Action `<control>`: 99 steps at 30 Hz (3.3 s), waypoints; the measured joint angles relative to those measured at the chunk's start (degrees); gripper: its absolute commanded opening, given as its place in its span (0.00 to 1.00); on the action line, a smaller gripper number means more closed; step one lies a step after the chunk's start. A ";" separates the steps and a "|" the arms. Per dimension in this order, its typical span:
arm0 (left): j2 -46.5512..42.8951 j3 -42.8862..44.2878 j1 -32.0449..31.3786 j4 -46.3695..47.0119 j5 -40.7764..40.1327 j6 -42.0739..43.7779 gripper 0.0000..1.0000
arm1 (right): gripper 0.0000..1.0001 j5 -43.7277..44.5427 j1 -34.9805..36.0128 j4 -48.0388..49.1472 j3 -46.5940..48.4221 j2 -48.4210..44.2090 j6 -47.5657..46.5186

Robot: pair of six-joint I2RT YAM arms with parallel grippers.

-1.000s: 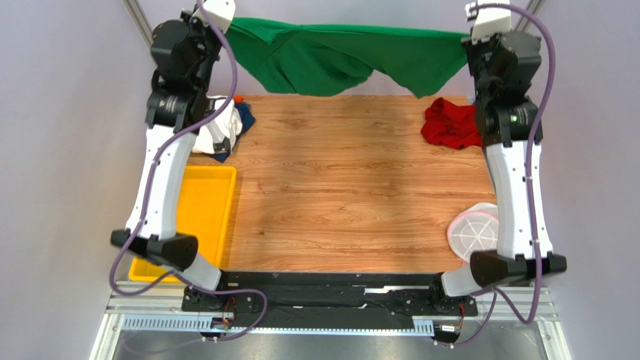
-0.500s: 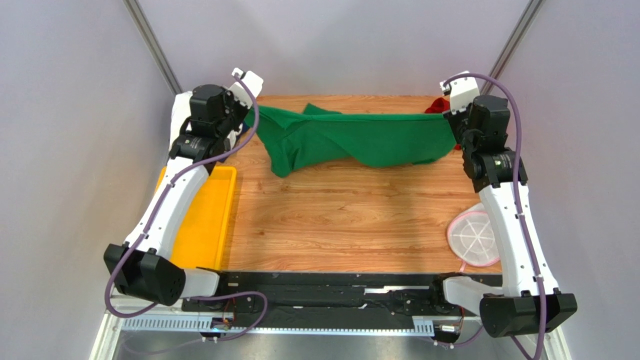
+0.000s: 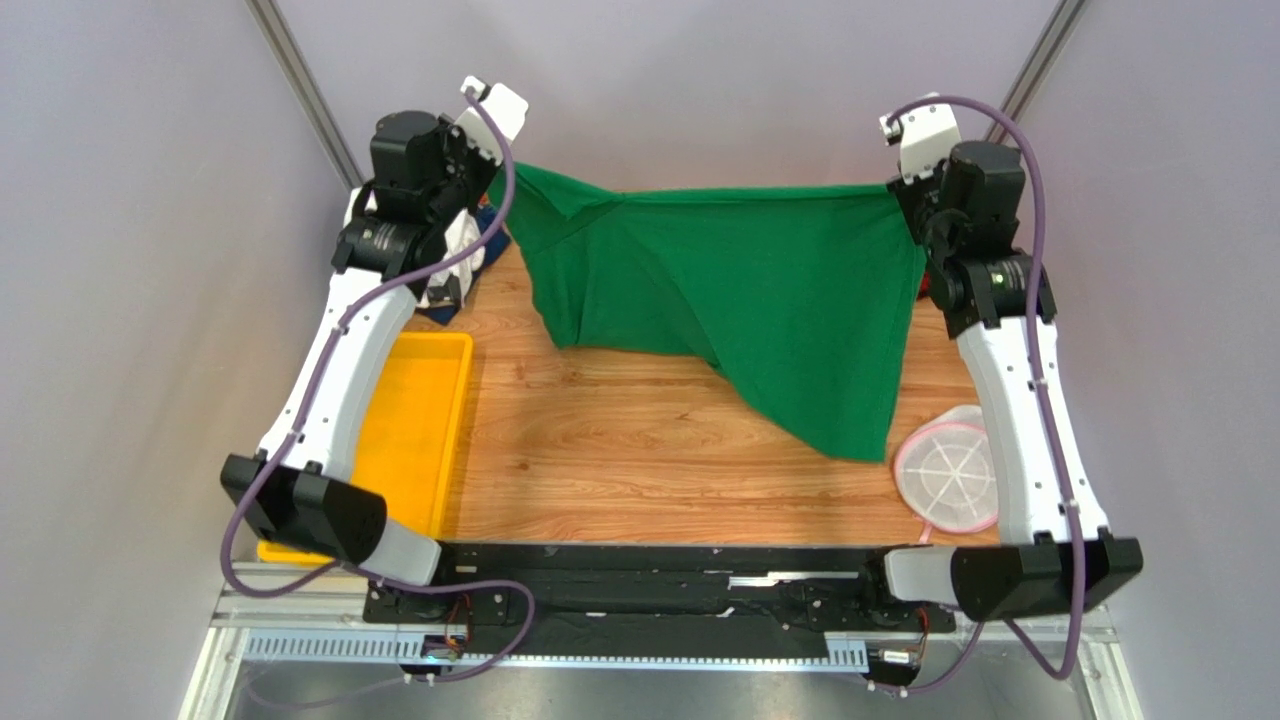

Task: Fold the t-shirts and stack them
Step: Flatten out the tshirt

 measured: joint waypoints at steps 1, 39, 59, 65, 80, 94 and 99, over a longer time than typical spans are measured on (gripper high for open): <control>1.42 1.70 0.04 -0.61 -0.31 0.04 0.00 | 0.00 -0.02 -0.02 -0.02 1.03 1.33 -0.13; -22.40 6.95 1.62 3.78 -4.35 -3.21 0.00 | 0.00 -6.78 -0.66 -1.60 14.10 -12.96 5.05; 36.76 60.33 4.50 4.13 -7.91 -5.40 0.00 | 0.00 -3.78 -1.70 6.36 37.77 25.40 6.40; 34.27 54.05 4.57 5.22 -7.98 -5.31 0.00 | 0.00 -3.56 -1.70 7.45 43.60 28.00 6.43; -6.05 -6.91 1.36 15.21 0.52 -5.79 0.00 | 0.00 -7.13 -1.99 14.60 -11.06 -4.26 7.32; -9.29 -38.71 -7.65 -9.55 8.31 7.48 0.00 | 0.00 -20.79 -2.19 -4.55 -33.05 -6.38 -1.20; -13.94 -39.10 -8.07 -17.68 8.39 9.62 0.00 | 0.00 -20.98 -2.16 -8.41 -36.94 -6.38 -4.63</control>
